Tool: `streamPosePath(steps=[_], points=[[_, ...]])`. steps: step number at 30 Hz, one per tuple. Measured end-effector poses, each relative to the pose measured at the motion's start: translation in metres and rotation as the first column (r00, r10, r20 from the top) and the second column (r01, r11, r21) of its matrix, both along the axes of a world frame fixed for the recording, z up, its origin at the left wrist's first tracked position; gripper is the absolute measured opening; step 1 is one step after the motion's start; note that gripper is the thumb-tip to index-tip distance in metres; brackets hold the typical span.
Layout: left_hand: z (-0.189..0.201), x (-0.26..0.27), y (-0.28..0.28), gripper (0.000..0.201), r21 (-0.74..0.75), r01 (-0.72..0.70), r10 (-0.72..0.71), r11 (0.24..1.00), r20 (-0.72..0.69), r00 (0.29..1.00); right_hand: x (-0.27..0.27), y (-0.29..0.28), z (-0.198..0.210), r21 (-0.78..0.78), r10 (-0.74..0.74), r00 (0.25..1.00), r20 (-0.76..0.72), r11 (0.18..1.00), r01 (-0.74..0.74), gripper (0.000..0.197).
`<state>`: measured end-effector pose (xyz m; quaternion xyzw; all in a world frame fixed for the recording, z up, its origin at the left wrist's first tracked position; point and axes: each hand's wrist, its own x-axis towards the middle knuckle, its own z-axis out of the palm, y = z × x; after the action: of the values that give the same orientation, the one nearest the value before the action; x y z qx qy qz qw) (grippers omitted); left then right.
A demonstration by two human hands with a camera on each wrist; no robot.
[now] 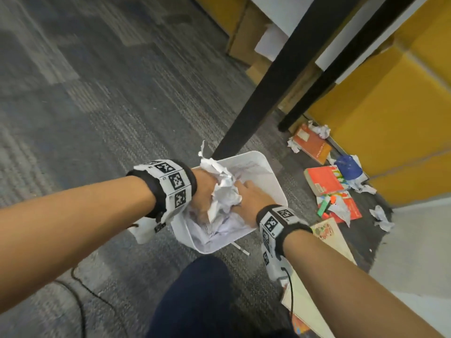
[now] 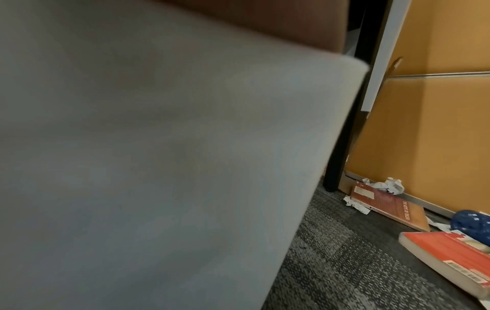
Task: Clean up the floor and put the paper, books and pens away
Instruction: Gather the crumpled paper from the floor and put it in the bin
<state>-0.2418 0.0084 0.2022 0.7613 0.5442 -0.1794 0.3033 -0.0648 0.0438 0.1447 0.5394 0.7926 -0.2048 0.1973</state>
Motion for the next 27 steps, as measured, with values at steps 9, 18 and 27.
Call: streamPosePath(steps=[9,18,27], points=[[0.047,-0.02,0.024,0.06,0.061,-0.138,0.13,0.988,0.131,0.983,-0.026,0.017,-0.008,0.17,0.177,0.941,0.288,0.958,-0.232,0.042],[0.032,0.023,0.034,0.033,0.328,0.072,-0.034,0.942,-0.122,0.992,-0.021,0.024,0.031,-0.006,0.123,0.991,0.054,0.992,-0.123,0.046],[-0.022,0.027,0.042,0.035,-0.088,0.059,-0.088,0.994,-0.371,0.924,-0.016,0.014,0.039,-0.279,0.203,0.972,0.121,0.946,-0.163,0.049]])
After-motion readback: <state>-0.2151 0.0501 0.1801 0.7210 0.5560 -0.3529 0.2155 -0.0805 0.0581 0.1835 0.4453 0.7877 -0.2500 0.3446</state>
